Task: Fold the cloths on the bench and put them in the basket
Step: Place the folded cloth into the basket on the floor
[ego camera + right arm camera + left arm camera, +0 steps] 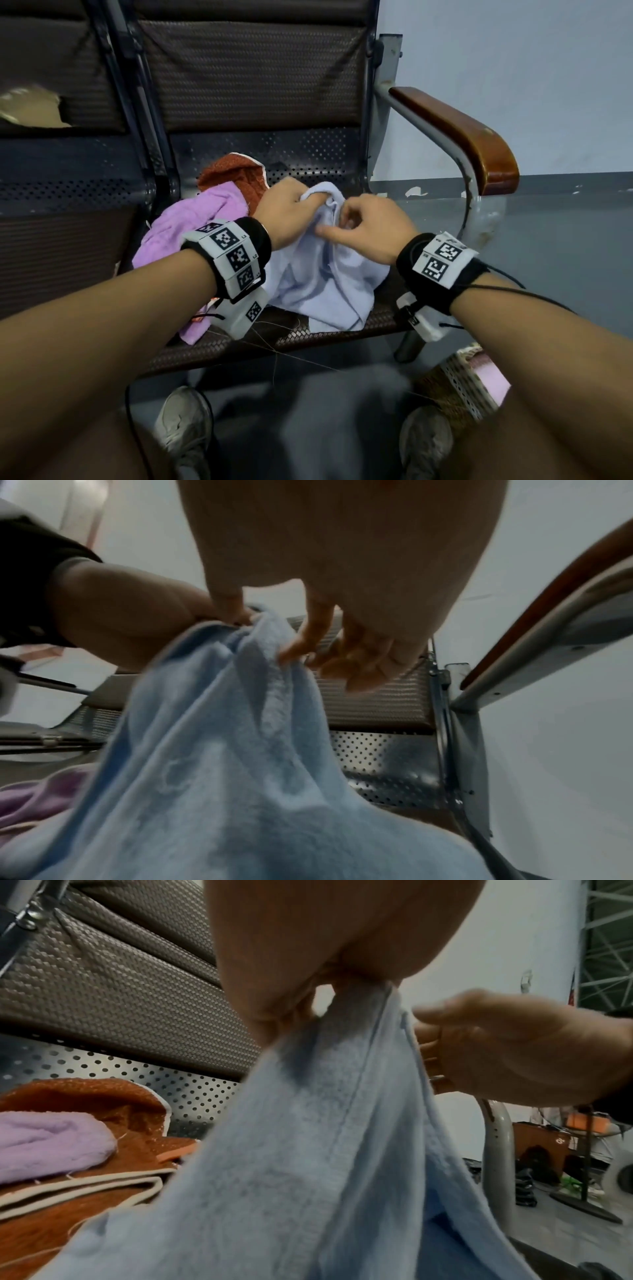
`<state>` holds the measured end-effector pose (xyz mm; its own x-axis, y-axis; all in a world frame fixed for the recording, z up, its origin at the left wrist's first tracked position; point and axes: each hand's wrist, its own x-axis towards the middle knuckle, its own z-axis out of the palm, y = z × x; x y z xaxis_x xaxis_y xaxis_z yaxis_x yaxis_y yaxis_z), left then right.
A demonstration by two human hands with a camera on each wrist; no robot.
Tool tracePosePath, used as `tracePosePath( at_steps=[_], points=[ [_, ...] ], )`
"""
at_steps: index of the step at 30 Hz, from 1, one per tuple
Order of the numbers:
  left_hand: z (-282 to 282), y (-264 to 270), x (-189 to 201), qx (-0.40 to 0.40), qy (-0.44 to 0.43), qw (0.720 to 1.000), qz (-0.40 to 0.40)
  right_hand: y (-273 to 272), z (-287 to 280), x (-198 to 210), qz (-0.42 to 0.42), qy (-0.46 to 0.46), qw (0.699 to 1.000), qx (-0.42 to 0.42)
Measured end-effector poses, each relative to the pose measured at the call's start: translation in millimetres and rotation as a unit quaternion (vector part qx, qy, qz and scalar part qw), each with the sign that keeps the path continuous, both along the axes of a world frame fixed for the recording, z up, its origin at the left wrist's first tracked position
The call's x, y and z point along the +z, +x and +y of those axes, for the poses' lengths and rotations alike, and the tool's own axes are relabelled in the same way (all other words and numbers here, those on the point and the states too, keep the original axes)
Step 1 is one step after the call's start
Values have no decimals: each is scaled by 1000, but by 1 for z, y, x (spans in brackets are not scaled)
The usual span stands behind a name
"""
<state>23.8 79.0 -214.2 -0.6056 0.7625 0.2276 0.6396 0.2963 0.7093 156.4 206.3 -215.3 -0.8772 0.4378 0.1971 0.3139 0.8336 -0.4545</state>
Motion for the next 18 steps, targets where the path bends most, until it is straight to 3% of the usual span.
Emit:
tracePosePath(
  at_steps=[2, 4, 6, 8, 10, 14, 18],
  points=[
    [1, 1, 3, -20, 21, 999, 13, -5, -3, -6, -40, 19, 999, -13],
    [2, -1, 1, -22, 56, 998, -21, -8, 2, -8, -24, -8, 999, -34],
    [0, -4, -1, 19, 71, 996, -41, -9, 11, -6, 16, -114, 993, -36],
    [-3, -11, -5, 55, 67, 996, -38, -7, 15, -3, 64, -283, 957, -20],
    [-7, -19, -4, 89, 51, 995, -2, -4, 16, -2, 90, -367, 926, -10],
    [-13, -31, -3, 97, 30, 995, 2, -3, 20, -2, 96, -352, 930, -35],
    [-8, -22, 0, 6, 24, 993, -113, -9, 20, 8, 175, -247, 949, -83]
  ],
)
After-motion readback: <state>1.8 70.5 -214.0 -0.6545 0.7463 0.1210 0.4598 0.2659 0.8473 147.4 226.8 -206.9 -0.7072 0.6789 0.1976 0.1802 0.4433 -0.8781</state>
